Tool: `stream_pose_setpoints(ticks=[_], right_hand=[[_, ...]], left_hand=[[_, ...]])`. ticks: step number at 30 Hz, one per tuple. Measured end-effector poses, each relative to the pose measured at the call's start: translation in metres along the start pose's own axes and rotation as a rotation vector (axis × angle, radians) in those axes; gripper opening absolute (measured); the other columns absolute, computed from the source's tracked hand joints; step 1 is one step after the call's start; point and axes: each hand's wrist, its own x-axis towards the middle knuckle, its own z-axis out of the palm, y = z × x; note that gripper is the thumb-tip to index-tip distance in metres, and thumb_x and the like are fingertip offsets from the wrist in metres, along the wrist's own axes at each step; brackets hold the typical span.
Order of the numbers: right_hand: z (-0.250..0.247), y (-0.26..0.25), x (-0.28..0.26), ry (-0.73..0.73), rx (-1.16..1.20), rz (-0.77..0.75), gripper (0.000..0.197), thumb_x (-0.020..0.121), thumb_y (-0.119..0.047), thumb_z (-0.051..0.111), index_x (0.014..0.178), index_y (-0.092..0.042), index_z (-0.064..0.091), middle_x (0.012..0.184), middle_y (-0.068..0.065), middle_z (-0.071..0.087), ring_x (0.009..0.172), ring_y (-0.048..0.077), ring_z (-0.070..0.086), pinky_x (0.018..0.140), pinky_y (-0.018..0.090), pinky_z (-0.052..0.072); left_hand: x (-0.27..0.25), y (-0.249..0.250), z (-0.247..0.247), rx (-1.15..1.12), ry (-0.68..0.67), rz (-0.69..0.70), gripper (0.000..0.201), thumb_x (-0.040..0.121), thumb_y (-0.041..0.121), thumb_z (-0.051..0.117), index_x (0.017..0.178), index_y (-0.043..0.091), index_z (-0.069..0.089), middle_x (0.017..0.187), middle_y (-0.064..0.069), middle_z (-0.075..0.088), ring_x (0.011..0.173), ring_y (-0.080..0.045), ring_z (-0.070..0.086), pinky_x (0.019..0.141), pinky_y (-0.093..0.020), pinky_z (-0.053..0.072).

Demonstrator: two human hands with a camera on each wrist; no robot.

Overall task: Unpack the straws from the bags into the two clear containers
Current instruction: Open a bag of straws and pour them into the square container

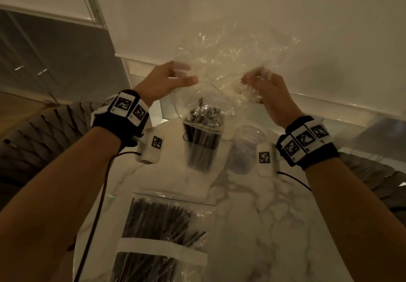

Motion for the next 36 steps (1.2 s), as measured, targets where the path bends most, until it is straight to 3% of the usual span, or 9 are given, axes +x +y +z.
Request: stream_pose_setpoints(ticks=[3,7,13,17,23,26,29,32,36], right_hand=[[-0.006,-0.01,-0.002,0.039,0.029,-0.061,0.016,0.091,-0.016,0.053,0.081,-0.023,0.062,0.088,-0.007,0.066,0.087,0.011,0.061,0.072,0.027,0.046],[-0.018,-0.03,-0.017,0.173,0.123,-0.158,0.009,0.091,-0.015,0.058,0.084,-0.017,0.063,0.075,-0.002,0.067,0.076,0.029,0.068,0.066,0.035,0.054],[-0.039,-0.026,-0.087,0.388,0.197,-0.128,0.013,0.091,-0.018,0.062,0.08,-0.011,0.061,0.047,-0.003,0.056,0.042,0.016,0.051,0.047,0.026,0.049],[-0.049,0.035,-0.177,0.339,0.229,0.206,0.014,0.09,-0.02,0.062,0.078,-0.015,0.067,0.06,0.008,0.056,0.046,0.018,0.052,0.048,0.026,0.052],[-0.048,0.131,-0.283,0.225,0.093,0.756,0.044,0.088,-0.024,0.066,0.118,0.006,0.052,0.071,0.011,0.06,0.054,0.021,0.061,0.051,0.031,0.053],[-0.047,0.154,-0.309,0.184,0.104,0.924,0.049,0.09,-0.022,0.064,0.13,-0.005,0.04,0.088,0.01,0.058,0.059,0.02,0.059,0.048,0.03,0.053],[-0.052,0.166,-0.322,0.088,-0.071,0.971,0.053,0.09,-0.023,0.062,0.133,-0.01,0.035,0.091,0.01,0.059,0.07,0.023,0.061,0.062,0.033,0.053],[-0.068,0.163,-0.32,0.07,-0.374,0.907,0.048,0.089,-0.025,0.063,0.13,-0.012,0.042,0.101,0.011,0.058,0.084,0.025,0.059,0.066,0.03,0.047],[-0.084,0.126,-0.295,0.052,-0.438,0.682,0.024,0.089,-0.02,0.063,0.111,-0.011,0.059,0.104,0.016,0.064,0.087,0.028,0.063,0.069,0.028,0.045]], left_hand=[[-0.005,-0.007,0.003,-0.041,0.075,0.046,0.031,0.078,0.027,0.073,0.103,0.009,0.066,0.105,0.005,0.066,0.096,-0.006,0.061,0.092,-0.025,0.046],[-0.014,0.012,0.004,-0.213,0.168,0.205,0.013,0.087,0.023,0.065,0.082,0.012,0.061,0.077,0.002,0.063,0.07,-0.006,0.059,0.073,-0.02,0.047],[-0.057,0.051,0.036,-0.369,0.124,0.306,0.015,0.095,0.018,0.052,0.085,0.008,0.052,0.068,0.0,0.053,0.062,-0.009,0.056,0.063,-0.028,0.056],[-0.112,0.019,0.09,-0.202,0.0,0.096,0.023,0.095,0.018,0.052,0.072,0.018,0.05,0.07,0.001,0.053,0.06,-0.006,0.049,0.054,-0.012,0.041],[-0.186,-0.082,0.172,0.068,-0.146,-0.339,0.011,0.088,0.017,0.058,0.081,0.008,0.059,0.086,-0.021,0.063,0.081,-0.032,0.064,0.074,-0.042,0.056],[-0.214,-0.107,0.193,0.253,-0.201,-0.431,0.012,0.091,0.018,0.053,0.084,0.009,0.056,0.095,-0.022,0.063,0.085,-0.029,0.06,0.069,-0.031,0.047],[-0.235,-0.114,0.193,0.286,-0.336,-0.531,0.016,0.091,0.02,0.054,0.077,0.012,0.053,0.086,-0.015,0.061,0.078,-0.028,0.062,0.071,-0.04,0.055],[-0.247,-0.111,0.175,0.221,-0.397,-0.609,0.016,0.093,0.027,0.054,0.094,0.012,0.053,0.085,-0.005,0.059,0.074,-0.019,0.058,0.061,-0.032,0.051],[-0.231,-0.103,0.126,0.208,-0.284,-0.527,0.009,0.088,0.017,0.06,0.095,0.012,0.058,0.092,-0.013,0.062,0.071,-0.022,0.059,0.055,-0.028,0.046]])
